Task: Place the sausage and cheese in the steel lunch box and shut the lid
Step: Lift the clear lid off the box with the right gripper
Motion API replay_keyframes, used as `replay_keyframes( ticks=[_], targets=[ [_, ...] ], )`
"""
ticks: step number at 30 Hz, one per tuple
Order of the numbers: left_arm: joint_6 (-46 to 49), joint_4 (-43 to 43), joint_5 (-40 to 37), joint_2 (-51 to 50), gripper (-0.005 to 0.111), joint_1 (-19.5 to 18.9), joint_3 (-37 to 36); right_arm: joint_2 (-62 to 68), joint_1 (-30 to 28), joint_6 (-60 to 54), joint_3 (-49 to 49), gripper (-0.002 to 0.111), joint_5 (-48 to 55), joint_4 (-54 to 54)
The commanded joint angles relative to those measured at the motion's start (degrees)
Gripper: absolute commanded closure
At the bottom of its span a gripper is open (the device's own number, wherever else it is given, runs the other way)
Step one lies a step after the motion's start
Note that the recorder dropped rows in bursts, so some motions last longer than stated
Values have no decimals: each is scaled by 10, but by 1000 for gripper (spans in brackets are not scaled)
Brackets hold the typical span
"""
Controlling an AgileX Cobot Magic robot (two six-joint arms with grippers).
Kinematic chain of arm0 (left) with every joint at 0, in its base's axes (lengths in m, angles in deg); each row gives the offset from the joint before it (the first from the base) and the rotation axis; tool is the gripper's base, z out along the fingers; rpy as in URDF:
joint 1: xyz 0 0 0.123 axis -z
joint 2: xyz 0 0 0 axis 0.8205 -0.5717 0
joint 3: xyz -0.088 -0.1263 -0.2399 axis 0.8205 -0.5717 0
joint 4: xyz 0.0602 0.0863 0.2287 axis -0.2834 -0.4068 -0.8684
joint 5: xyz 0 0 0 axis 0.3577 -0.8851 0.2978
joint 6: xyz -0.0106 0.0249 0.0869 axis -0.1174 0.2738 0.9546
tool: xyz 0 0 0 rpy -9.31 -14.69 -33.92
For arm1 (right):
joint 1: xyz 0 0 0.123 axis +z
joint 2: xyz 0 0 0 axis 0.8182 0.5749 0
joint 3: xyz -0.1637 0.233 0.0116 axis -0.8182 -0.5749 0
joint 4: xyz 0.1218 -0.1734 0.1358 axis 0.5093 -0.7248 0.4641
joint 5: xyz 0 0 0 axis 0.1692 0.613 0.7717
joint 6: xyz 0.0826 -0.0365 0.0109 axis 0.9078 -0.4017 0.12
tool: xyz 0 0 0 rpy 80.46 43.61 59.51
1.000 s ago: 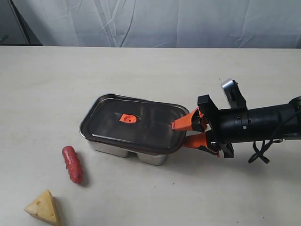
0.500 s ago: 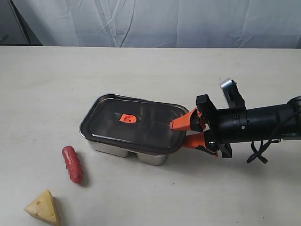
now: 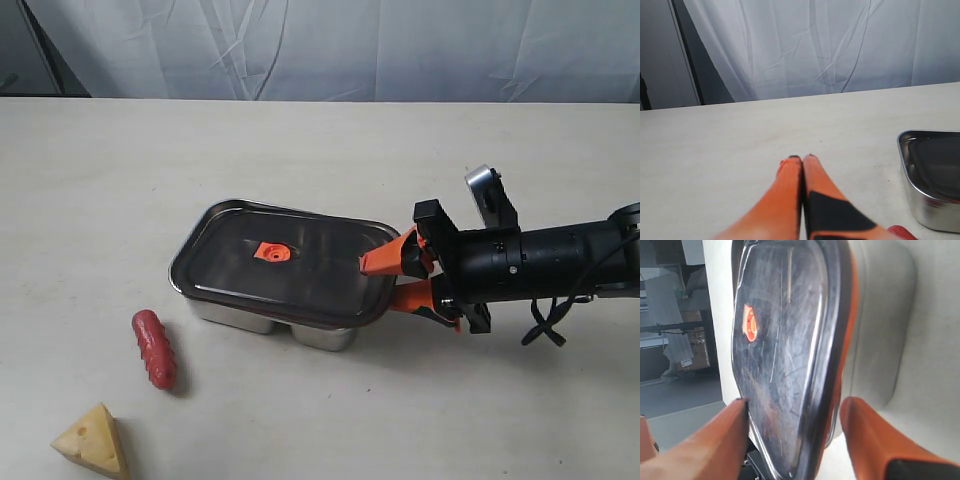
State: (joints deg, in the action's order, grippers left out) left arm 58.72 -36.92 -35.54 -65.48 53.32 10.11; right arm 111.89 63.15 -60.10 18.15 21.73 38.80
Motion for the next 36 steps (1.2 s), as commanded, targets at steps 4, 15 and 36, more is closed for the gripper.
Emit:
replay_keyframes(
  ticks=[4,15,36],
  targets=[
    [-1,0,4,4,107,2,-3,1,-1,-8,-3,69,-7,5],
    [-1,0,4,4,107,2,-3,1,-1,-8,-3,109,-1,5],
    [-1,0,4,4,107,2,-3,-98,-2,-32,59,109,47,5]
  ],
)
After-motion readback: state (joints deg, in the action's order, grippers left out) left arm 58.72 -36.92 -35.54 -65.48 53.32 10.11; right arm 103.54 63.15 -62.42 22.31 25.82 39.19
